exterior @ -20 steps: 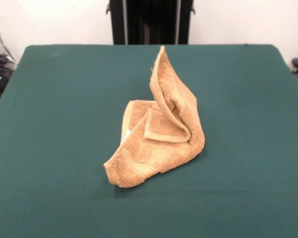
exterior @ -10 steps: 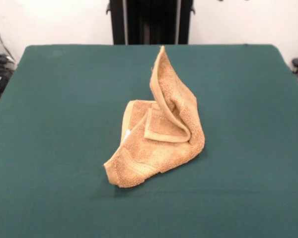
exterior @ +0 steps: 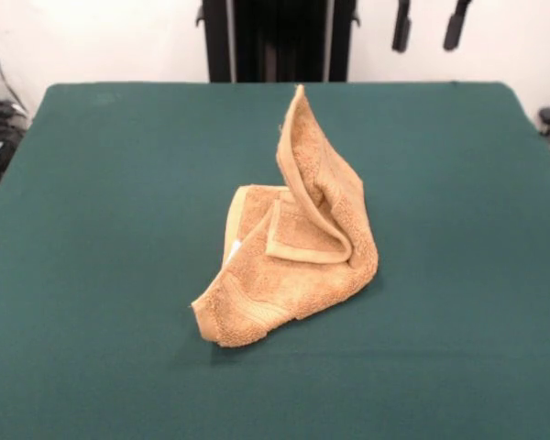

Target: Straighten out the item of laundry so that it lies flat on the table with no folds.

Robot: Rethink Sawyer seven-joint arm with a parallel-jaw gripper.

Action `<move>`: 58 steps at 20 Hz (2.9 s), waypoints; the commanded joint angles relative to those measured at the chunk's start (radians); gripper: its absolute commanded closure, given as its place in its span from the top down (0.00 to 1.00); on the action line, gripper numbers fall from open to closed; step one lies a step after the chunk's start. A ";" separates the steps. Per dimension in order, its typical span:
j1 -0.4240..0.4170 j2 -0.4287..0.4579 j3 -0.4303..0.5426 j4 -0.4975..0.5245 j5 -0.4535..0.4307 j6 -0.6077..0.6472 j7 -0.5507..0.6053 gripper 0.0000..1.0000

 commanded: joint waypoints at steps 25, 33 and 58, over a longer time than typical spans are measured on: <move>-0.124 0.309 0.144 -0.167 0.067 -0.185 0.139 1.00; -0.191 0.206 0.189 -0.107 0.058 -0.086 0.100 1.00; -0.275 0.188 0.272 -0.044 0.032 -0.098 0.089 1.00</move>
